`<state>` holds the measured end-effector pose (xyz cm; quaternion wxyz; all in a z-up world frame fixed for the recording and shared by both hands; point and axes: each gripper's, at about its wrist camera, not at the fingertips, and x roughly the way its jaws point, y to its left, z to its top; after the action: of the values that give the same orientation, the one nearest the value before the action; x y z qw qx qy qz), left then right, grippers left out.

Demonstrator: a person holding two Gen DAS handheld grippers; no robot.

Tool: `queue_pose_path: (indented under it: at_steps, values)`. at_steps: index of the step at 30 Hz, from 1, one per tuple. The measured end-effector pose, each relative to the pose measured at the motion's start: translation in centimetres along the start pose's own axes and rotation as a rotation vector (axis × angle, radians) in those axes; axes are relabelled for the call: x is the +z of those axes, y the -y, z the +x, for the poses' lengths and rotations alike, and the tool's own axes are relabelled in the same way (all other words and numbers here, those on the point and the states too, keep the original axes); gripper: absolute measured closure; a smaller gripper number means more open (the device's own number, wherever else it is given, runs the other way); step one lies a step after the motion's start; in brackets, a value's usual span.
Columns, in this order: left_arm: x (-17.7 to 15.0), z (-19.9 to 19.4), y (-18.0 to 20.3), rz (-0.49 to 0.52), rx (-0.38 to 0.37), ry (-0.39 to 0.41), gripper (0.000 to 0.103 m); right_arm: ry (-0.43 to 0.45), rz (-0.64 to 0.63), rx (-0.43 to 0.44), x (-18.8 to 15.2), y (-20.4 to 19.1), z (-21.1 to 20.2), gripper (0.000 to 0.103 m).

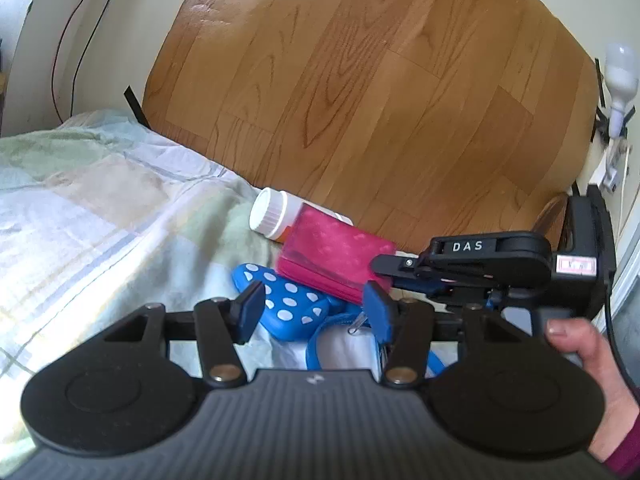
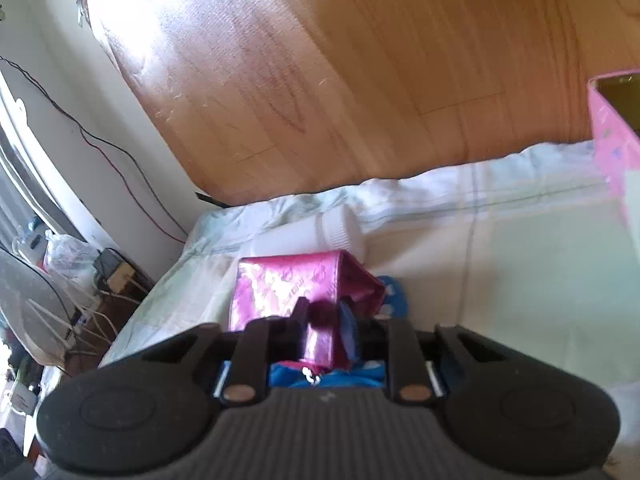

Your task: Organize rigid objects

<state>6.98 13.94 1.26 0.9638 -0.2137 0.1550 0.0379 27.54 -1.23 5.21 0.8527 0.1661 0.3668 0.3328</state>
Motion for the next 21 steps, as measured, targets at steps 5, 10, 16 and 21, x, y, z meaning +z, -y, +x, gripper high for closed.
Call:
queue_pose_path:
  at_steps: [5, 10, 16, 21]
  values:
    - [0.2, -0.1, -0.4, -0.036, -0.032, 0.004, 0.047, 0.004, 0.004, 0.067, -1.5, -1.2, -3.3, 0.095]
    - [-0.3, -0.3, 0.9, 0.016, -0.184, -0.035, 0.046, 0.003, -0.062, 0.077, -5.3, -1.2, -10.0, 0.096]
    - [-2.1, -0.8, 5.5, 0.159, -0.474, -0.165, 0.037, -0.018, 0.037, 0.097, -10.9, 3.0, -19.6, 0.096]
    - [-5.1, -2.1, 10.2, 0.27, -0.582, -0.274, 0.037, 0.105, 0.089, -0.026, -14.9, 6.1, -27.1, 0.095]
